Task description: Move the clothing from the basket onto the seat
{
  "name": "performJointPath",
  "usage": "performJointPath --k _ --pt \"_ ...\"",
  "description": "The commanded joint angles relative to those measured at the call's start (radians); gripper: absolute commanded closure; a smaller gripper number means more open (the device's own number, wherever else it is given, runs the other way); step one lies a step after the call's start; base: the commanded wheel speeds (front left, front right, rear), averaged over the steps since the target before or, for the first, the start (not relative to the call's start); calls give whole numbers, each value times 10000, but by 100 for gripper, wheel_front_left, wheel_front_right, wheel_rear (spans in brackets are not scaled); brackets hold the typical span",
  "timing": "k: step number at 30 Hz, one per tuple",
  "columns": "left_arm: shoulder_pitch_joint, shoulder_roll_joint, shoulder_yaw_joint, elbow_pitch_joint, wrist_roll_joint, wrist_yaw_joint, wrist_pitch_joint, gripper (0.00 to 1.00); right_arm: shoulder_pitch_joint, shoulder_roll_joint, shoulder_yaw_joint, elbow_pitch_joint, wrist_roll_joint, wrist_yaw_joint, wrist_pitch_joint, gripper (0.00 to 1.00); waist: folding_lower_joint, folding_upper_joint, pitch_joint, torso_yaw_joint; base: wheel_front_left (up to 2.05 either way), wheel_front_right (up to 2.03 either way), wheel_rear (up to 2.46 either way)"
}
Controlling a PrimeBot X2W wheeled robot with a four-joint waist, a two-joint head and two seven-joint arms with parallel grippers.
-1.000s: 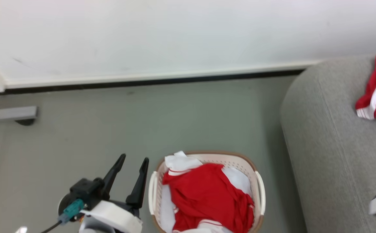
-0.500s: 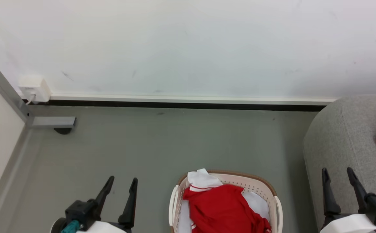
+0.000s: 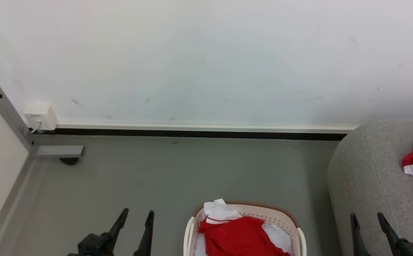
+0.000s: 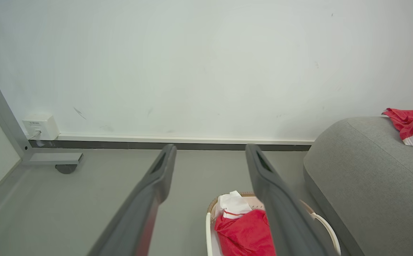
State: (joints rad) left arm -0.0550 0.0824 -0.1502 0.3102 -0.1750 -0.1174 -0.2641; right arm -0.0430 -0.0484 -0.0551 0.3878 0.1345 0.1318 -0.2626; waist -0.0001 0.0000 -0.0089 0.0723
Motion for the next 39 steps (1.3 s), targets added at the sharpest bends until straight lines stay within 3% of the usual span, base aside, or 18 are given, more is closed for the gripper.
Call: performJointPath --k 1,39 --pt "118 2 21 41 177 -50 -5 0 107 -37 -56 -61 -54 -22 -32 0 1 0 -28 -60 0 0 0" --pt "-99 26 -37 108 88 -136 -5 0 -174 -39 62 -339 -36 -22 -31 0 1 0 203 -690 0 0 0"
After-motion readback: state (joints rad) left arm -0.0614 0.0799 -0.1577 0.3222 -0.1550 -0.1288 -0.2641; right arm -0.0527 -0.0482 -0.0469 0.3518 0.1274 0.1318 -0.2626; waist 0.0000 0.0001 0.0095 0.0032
